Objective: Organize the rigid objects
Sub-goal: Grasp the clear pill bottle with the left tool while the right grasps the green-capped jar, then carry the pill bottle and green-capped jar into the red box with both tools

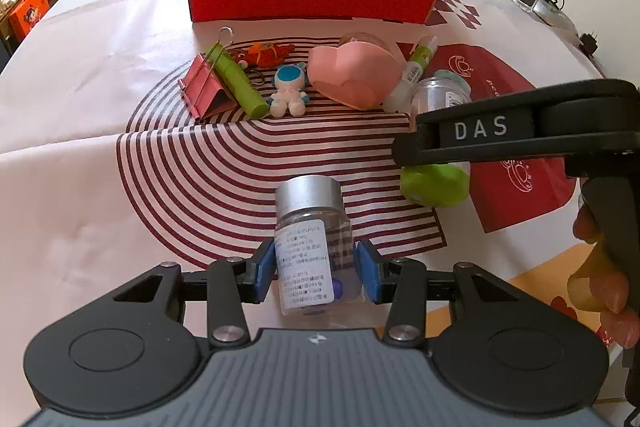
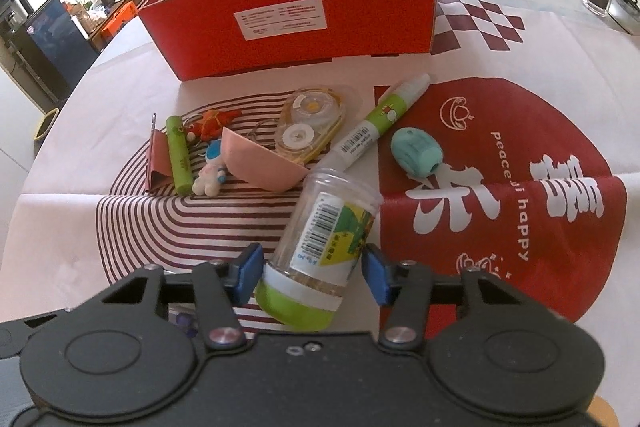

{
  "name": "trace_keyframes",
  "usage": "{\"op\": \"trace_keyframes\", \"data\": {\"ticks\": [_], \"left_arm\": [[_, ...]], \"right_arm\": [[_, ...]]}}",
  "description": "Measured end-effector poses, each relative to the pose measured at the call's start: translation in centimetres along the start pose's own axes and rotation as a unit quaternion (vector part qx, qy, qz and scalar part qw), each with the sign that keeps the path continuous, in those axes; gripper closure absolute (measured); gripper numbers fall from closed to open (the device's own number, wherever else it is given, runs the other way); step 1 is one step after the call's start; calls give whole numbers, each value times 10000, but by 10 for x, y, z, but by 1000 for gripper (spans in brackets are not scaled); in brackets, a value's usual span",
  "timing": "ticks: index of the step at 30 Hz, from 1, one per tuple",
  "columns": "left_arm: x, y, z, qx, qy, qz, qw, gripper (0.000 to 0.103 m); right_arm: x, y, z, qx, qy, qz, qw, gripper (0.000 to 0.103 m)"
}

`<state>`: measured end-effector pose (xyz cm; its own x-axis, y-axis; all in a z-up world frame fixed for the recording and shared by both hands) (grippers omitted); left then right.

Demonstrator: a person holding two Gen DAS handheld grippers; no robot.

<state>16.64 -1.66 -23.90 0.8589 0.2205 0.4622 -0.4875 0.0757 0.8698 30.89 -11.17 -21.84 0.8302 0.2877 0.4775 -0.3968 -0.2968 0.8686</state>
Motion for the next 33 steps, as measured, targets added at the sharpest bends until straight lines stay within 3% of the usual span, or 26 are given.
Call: {"op": "trace_keyframes", "data": {"ticks": [24,33], "left_arm": [[36,30,-9,-120,350,332,9988,62],[58,43,-10,-157,392,393,9983,62]], "right_arm": [[7,44,-3,196,199,151,9995,61],[30,68,-5,355,317,320,9984,61]]}}
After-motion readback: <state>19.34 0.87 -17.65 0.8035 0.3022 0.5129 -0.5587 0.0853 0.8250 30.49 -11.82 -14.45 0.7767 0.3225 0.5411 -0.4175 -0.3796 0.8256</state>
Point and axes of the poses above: each gripper's, at about its wrist camera, not at the fingertips, and y roughly against the way its jaws point, z to its right, x to its top, the point moved 10 cm from there along -y, roughly the way its jaws point, and after that the axes turned 4 degrees about y, right-handed, at the moved point
